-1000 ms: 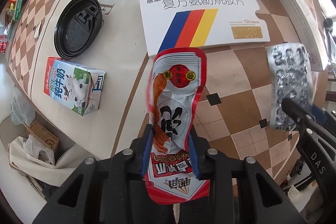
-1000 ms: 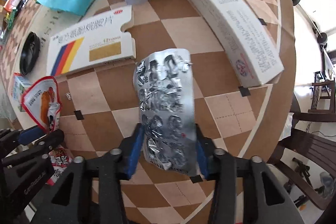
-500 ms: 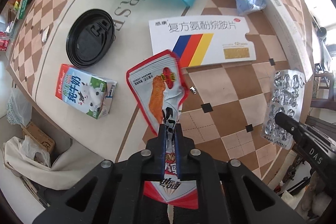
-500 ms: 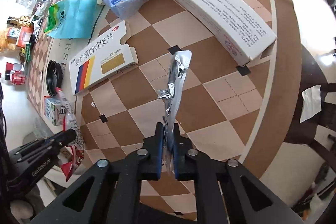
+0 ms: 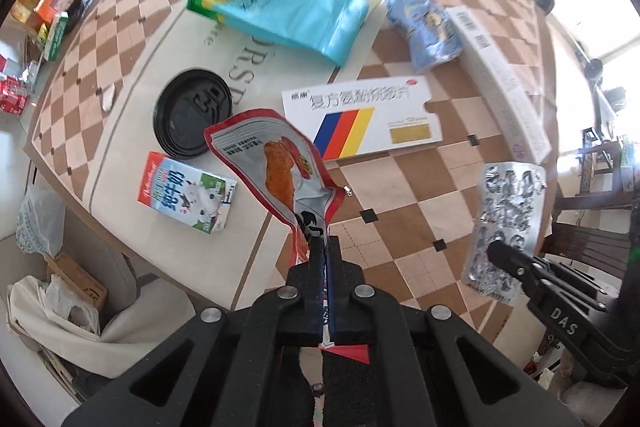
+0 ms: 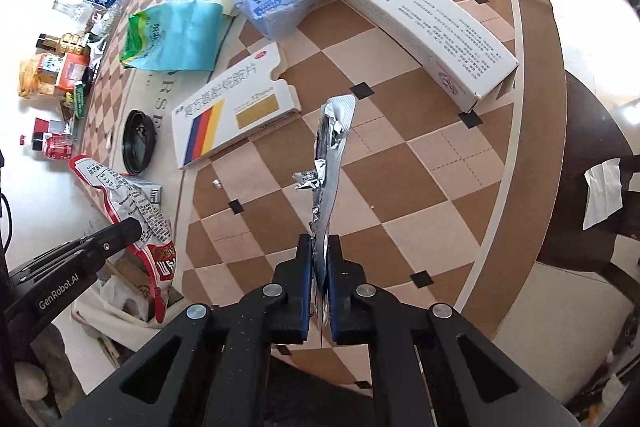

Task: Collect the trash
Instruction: 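Lift the wrapper and blister pack and carry both over the white trash bin, then open both grippers to drop the wrapper and blister pack into the bin, then grasp the milk carton with the left gripper while the right grasps the white toothpaste box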

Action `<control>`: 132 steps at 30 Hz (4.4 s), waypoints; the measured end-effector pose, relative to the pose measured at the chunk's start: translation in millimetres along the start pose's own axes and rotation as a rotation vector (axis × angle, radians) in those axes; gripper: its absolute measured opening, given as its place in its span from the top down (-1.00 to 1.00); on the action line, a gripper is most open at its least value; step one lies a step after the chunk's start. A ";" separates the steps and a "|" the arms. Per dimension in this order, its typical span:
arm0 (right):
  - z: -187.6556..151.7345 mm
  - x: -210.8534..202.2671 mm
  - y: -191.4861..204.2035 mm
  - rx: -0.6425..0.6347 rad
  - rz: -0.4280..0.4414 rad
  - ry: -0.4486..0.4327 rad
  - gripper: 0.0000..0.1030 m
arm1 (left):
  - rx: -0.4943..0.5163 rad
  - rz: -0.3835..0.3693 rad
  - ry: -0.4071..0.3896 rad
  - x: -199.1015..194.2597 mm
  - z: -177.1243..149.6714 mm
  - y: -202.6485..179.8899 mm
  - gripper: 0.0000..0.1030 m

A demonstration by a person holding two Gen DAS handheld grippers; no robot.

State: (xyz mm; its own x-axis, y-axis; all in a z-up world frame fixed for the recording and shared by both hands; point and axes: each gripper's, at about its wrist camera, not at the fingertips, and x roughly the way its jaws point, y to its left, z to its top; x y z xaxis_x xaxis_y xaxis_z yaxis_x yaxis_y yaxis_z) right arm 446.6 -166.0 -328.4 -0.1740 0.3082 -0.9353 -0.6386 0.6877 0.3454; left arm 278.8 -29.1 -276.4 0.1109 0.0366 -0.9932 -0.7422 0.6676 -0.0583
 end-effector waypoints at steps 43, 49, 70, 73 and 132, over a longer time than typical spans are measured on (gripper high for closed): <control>-245.6 399.8 48.1 -0.002 -0.085 0.192 0.86 | -0.287 -0.206 0.245 391.9 -176.5 208.2 1.00; -223.0 480.2 15.5 -0.025 -0.110 0.210 0.86 | -0.240 -0.215 0.263 445.9 -169.5 199.4 1.00; -211.1 489.2 10.1 -0.074 -0.132 0.189 -0.85 | -0.205 0.040 0.180 408.0 -203.7 216.1 -0.98; -213.1 467.5 19.9 -0.125 -0.214 0.146 -0.92 | -0.201 0.080 0.170 390.9 -209.3 218.1 -0.98; 90.8 -11.9 10.8 -0.039 -0.384 -0.069 -0.96 | -0.665 0.073 0.116 62.3 18.2 149.2 -0.98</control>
State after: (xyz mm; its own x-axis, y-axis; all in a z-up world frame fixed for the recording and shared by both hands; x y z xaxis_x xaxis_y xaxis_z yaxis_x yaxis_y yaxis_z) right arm 509.9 -102.6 -306.5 0.1330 0.0780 -0.9880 -0.6760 0.7362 -0.0329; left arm 187.0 86.3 -345.2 0.0006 -0.0406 -0.9992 -0.9979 0.0653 -0.0033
